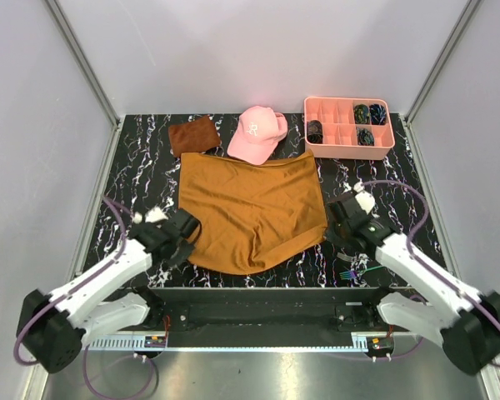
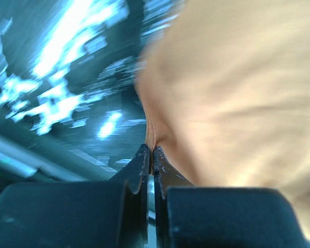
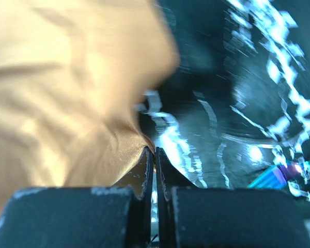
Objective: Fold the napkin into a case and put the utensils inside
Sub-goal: Flatten the napkin at the center of the board, then fold and flatten the napkin at the center of the board.
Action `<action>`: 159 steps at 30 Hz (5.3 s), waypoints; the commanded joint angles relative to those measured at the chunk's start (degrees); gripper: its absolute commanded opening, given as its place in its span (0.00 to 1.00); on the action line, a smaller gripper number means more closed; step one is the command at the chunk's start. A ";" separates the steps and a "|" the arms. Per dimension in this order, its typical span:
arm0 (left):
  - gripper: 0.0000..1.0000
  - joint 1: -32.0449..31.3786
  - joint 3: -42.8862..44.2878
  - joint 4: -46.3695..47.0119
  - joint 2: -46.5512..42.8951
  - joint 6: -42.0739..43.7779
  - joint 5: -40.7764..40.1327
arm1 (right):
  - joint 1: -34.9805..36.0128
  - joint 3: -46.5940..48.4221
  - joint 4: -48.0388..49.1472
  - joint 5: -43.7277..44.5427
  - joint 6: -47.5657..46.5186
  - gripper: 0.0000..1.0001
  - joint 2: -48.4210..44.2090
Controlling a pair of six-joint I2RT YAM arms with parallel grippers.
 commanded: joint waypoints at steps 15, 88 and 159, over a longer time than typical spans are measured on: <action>0.00 -0.07 47.87 16.60 -23.48 44.77 3.25 | -0.44 42.00 -3.03 -34.38 -39.85 0.00 -23.38; 0.00 36.05 48.86 27.35 41.92 42.58 26.83 | -18.72 50.93 9.38 -32.11 -33.54 0.00 43.08; 0.00 38.78 9.56 2.38 20.12 27.55 13.20 | -17.84 -3.40 8.49 -36.94 -18.84 0.07 16.70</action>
